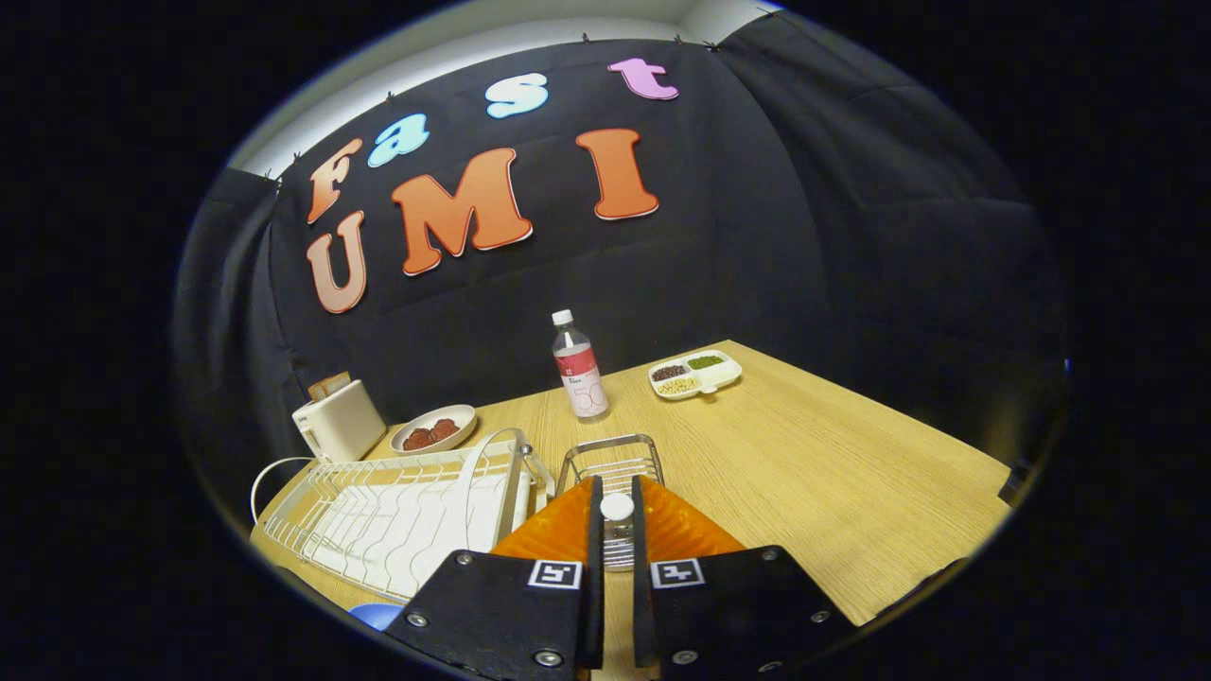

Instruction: Take the plate from the dish rack, then take the spoon from the basket and place it into the plate.

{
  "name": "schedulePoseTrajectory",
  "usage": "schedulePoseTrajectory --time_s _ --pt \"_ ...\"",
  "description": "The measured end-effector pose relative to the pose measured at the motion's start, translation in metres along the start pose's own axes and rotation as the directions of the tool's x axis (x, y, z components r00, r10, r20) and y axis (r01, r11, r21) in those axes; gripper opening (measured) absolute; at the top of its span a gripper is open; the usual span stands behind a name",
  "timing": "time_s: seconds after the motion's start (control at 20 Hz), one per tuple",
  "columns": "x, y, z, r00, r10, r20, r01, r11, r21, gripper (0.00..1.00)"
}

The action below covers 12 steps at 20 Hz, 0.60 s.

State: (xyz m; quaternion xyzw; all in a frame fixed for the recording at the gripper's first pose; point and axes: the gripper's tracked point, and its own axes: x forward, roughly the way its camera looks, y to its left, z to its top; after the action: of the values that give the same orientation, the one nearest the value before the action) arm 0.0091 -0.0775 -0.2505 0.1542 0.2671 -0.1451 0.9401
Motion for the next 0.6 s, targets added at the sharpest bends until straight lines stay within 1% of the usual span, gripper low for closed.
schedulePoseTrajectory --time_s 0.15,0.35,0.5,0.6 --pt "-0.009 0.006 0.008 1.0 0.012 0.016 -0.012 1.0 -0.016 0.09" --pt "-0.027 0.007 0.031 0.998 0.019 0.065 -0.018 1.0 -0.007 0.09" --pt "-0.053 0.009 0.056 0.993 0.04 0.11 -0.04 0.999 -0.002 0.09" --pt "-0.074 0.015 0.068 0.988 0.073 0.138 -0.072 0.997 -0.01 0.09"
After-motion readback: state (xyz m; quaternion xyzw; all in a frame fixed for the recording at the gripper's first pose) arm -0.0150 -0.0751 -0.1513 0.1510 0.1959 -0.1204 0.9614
